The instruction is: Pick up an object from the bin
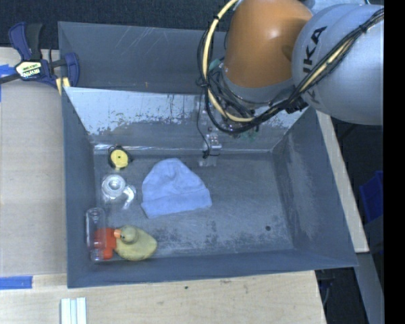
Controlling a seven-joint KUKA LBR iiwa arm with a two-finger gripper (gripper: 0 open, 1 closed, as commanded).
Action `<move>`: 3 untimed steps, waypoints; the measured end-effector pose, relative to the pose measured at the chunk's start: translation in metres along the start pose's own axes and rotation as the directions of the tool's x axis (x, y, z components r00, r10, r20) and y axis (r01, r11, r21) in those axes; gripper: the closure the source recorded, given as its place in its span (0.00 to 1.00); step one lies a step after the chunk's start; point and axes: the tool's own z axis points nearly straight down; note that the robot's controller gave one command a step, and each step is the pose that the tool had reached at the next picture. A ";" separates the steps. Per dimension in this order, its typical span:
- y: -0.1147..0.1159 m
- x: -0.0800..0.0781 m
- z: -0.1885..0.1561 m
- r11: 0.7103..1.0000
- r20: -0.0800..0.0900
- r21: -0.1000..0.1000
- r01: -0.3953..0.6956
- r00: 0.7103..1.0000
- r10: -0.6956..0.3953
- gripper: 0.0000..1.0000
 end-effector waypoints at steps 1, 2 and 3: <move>0.000 -0.001 -0.006 1.000 0.009 -0.001 -0.002 1.000 0.002 0.00; 0.072 0.012 0.077 0.999 0.007 -0.002 -0.039 0.999 0.039 0.00; 0.077 0.004 0.096 0.987 0.012 -0.003 -0.160 0.987 0.160 1.00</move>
Offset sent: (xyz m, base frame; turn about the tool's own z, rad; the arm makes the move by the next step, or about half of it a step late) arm -0.0177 0.0861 -0.0941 0.0435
